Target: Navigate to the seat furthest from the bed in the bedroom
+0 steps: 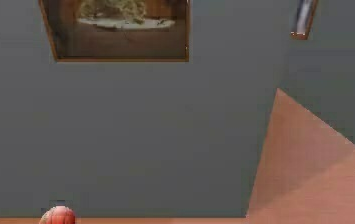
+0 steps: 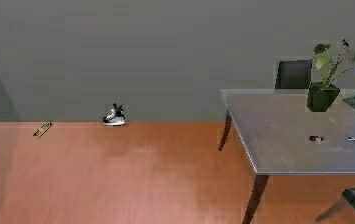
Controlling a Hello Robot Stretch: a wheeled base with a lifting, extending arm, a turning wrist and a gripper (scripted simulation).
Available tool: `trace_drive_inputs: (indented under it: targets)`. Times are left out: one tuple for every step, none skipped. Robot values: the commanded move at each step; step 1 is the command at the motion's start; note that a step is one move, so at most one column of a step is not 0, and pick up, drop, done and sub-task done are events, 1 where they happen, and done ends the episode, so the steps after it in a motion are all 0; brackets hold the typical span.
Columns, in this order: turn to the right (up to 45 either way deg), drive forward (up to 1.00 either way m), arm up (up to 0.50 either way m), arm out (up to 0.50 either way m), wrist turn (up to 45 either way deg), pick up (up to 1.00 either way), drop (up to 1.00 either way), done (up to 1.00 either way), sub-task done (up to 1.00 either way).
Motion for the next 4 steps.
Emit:
trace_drive_inputs:
  targets:
    - [45.0, 0.0, 0.0, 0.0, 0.0, 0.0, 0.0, 0.0, 0.0]
    - [45.0, 0.0, 0.0, 0.0, 0.0, 0.0, 0.0, 0.0, 0.0]
    - [45.0, 0.0, 0.0, 0.0, 0.0, 0.0, 0.0, 0.0, 0.0]
    - [39.0, 0.0, 0.0, 0.0, 0.0, 0.0, 0.0, 0.0, 0.0]
